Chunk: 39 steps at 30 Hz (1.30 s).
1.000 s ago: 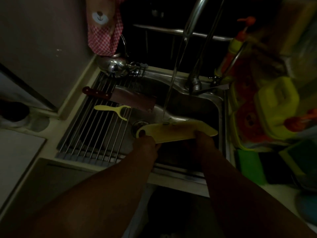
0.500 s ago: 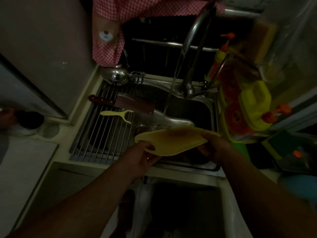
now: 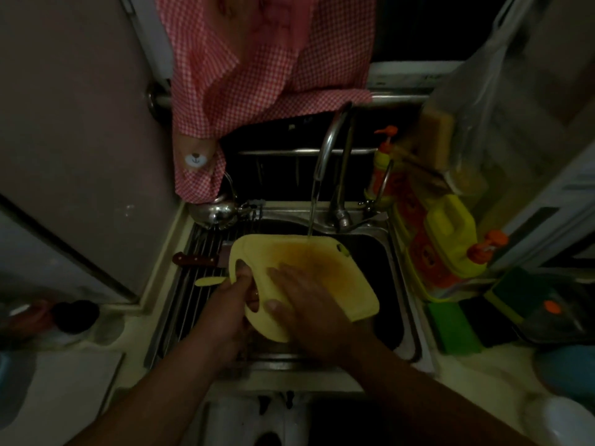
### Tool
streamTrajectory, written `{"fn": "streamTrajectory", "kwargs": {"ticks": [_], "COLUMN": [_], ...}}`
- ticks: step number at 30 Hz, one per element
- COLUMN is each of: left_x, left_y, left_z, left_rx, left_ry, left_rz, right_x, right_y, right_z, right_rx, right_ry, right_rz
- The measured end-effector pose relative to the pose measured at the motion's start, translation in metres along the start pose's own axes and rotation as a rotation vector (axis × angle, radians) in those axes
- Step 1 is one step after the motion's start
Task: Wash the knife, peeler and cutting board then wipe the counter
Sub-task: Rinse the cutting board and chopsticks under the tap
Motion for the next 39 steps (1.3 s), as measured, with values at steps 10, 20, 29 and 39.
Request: {"fn": "streamTrajectory", "kwargs": {"ticks": [10,20,29,39], "left_x": [0.027,0.023,0.016,0.022], "left_y": [0.021,0.029,0.005,0.036], "left_z": [-0.038,-0.061,-0.067,-0.084], "left_rx": [-0.076,-0.246,-0.224,-0.150], "left_ry": [-0.016,0.029,0.062,0.108], "left_rz": [-0.021,-0.146,-0.112,-0.079], "right_x": [0.020,0.088,-0.016,0.130], "right_y": [0.015,0.044,0.014,0.047], "right_z": [-0.070,-0.091,-0.112,-0.049], "right_rx": [0.119,0.206,0.086,0.086], "right_ry": [-0.319,-0.537,-0.243,-0.605], "right_rz": [-0.069,0.060,0.042,0.077]}}
Point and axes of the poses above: each hand's wrist, its own z-axis away from the middle knuckle, its own y-axis out of the back of the hand, x = y × z, the point moved 7 cm from there along -z, towards the middle knuckle, and after that the axes turned 12 degrees about -y, right-handed, at the moved point
